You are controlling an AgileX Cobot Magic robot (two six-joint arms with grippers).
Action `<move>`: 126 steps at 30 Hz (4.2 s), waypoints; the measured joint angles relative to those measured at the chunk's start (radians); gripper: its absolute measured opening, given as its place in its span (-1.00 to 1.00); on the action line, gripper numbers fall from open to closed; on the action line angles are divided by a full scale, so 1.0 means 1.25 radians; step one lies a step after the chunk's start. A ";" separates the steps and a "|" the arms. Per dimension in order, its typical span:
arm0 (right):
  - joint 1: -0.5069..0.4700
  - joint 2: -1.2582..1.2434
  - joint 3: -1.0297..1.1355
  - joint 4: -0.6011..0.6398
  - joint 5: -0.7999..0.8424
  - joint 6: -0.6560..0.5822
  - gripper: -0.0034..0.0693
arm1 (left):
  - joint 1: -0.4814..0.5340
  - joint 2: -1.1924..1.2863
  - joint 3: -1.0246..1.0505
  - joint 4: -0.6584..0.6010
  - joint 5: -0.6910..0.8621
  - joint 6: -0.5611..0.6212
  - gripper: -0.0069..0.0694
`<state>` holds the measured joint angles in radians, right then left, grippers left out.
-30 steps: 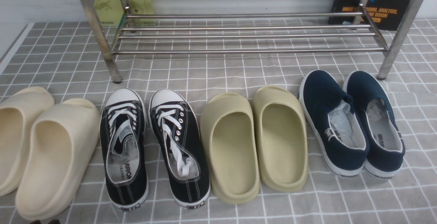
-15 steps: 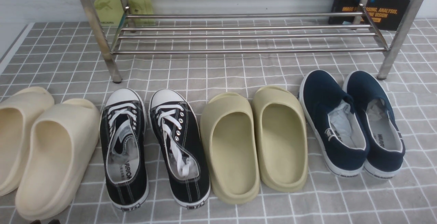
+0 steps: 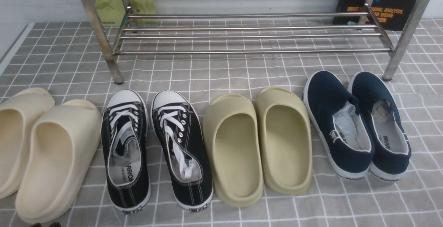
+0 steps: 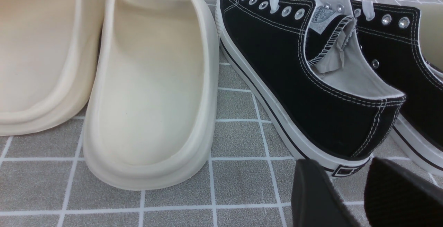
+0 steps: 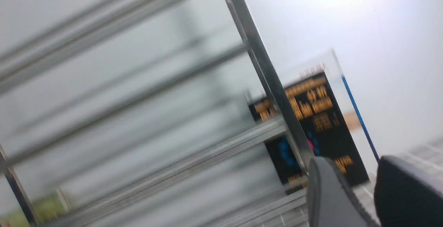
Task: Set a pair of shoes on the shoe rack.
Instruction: Use the right arm to grab the shoe closest to it, then use the right arm to put a shoe into the shoe rack, then use the right arm to grab the shoe closest to it
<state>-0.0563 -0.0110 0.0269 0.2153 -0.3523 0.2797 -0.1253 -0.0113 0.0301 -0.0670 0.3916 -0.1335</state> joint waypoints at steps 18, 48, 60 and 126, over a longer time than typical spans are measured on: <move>0.001 0.578 -0.296 -0.080 0.023 -0.150 -0.91 | 0.000 0.000 0.000 0.000 0.000 0.000 -0.19; 0.331 1.377 -0.942 -0.128 0.794 -0.073 0.14 | 0.000 0.000 0.000 0.000 0.000 0.000 -0.19; 0.337 1.471 -0.952 -0.151 0.730 -0.109 -0.80 | 0.000 0.000 0.000 0.000 0.000 0.000 -0.19; 0.304 1.621 -1.774 -0.305 1.153 -0.144 0.69 | 0.000 0.000 0.000 0.000 0.000 0.000 -0.19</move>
<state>0.3236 2.0148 -2.1912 -0.1665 1.0884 0.0993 -0.1253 -0.0113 0.0301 -0.0670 0.3916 -0.1335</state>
